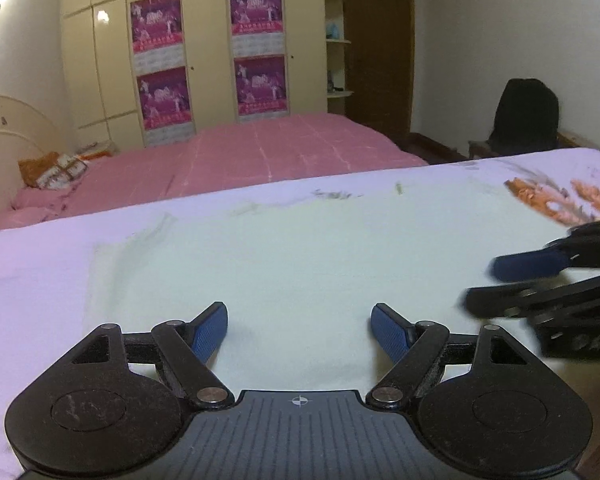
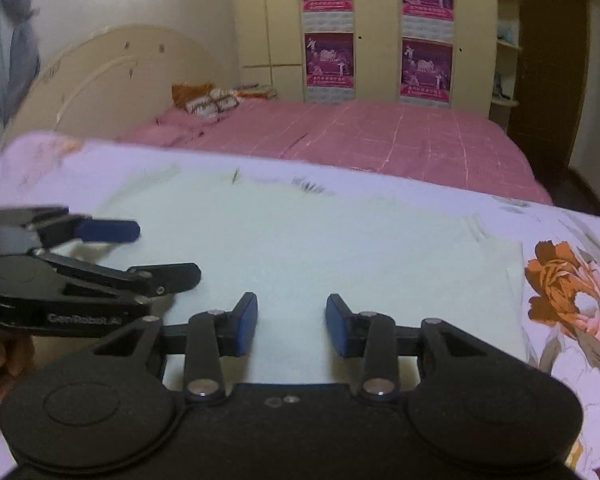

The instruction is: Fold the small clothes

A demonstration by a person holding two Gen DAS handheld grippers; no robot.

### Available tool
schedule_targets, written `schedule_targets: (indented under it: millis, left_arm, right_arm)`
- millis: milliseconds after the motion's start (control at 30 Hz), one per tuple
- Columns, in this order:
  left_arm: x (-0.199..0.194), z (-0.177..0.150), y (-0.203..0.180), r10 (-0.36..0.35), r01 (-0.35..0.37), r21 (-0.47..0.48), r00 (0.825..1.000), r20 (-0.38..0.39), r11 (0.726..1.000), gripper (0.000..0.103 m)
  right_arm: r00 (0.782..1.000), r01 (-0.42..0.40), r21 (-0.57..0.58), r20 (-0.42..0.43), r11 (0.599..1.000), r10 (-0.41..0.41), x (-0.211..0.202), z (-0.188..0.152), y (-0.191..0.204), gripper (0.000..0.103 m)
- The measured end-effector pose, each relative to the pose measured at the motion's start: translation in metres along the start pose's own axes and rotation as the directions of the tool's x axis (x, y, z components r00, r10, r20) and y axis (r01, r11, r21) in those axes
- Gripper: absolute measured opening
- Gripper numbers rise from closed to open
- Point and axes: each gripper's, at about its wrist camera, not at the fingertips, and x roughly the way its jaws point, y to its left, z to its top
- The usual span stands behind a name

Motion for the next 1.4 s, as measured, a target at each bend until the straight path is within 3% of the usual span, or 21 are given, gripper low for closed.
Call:
schedule_targets:
  millis: [100, 267, 333, 467, 667, 767, 833, 1000, 1167, 1333, 1400]
  left_arm:
    - [-0.015, -0.008, 0.023, 0.044, -0.044, -0.025, 0.999, -0.005, 0.999, 0.079]
    - [-0.029, -0.022, 0.057, 0.092, -0.094, -0.081, 0.995, -0.025, 0.992, 0.079]
    - [-0.040, -0.020, 0.049, 0.100, -0.100, -0.094, 0.995, -0.013, 0.991, 0.079]
    - [-0.067, -0.023, 0.010, 0.013, -0.010, -0.100, 0.999, 0.035, 0.995, 0.079]
    - [-0.079, -0.048, -0.035, -0.026, 0.025, -0.056, 1.000, -0.006, 0.998, 0.079]
    - [-0.080, -0.061, -0.034, 0.023, -0.024, -0.006, 0.999, -0.044, 1.000, 0.079]
    - [-0.091, -0.066, -0.024, 0.043, -0.045, -0.035, 0.997, -0.058, 0.998, 0.079]
    - [-0.105, -0.080, 0.013, 0.072, -0.082, -0.122, 0.994, -0.081, 0.989, 0.079]
    - [-0.104, -0.077, 0.010, 0.085, -0.095, -0.109, 0.992, -0.095, 0.989, 0.079]
    - [-0.099, -0.073, 0.010, 0.091, -0.102, -0.097, 0.990, -0.107, 0.990, 0.079]
    - [-0.097, -0.074, 0.013, 0.087, -0.097, -0.098, 0.991, -0.106, 0.990, 0.080]
  right_arm:
    - [0.999, 0.038, -0.024, -0.002, 0.999, -0.038, -0.012, -0.011, -0.005, 0.041]
    - [0.995, 0.095, 0.026, -0.013, 0.995, -0.095, -0.034, -0.029, -0.050, 0.039]
    - [0.996, 0.089, 0.053, -0.020, 0.995, -0.088, -0.038, -0.027, -0.053, 0.038]
    - [0.998, 0.039, 0.068, 0.052, 0.997, -0.042, -0.066, -0.025, -0.028, 0.041]
    - [1.000, -0.013, 0.003, -0.027, 1.000, 0.013, -0.072, -0.051, 0.020, 0.041]
    - [0.998, 0.029, -0.032, -0.049, 0.999, -0.030, -0.074, -0.065, 0.026, 0.041]
    - [0.995, 0.081, -0.058, -0.049, 0.995, -0.083, -0.081, -0.072, 0.022, 0.041]
    - [0.987, 0.143, 0.032, -0.078, 0.989, -0.140, -0.099, -0.082, -0.019, 0.041]
    - [0.987, 0.140, 0.053, -0.088, 0.989, -0.135, -0.097, -0.085, -0.023, 0.041]
    - [0.989, 0.149, 0.061, -0.029, 0.987, -0.148, -0.111, -0.074, -0.017, 0.033]
    - [0.987, 0.153, 0.066, -0.055, 0.986, -0.150, -0.106, -0.075, -0.020, 0.030]
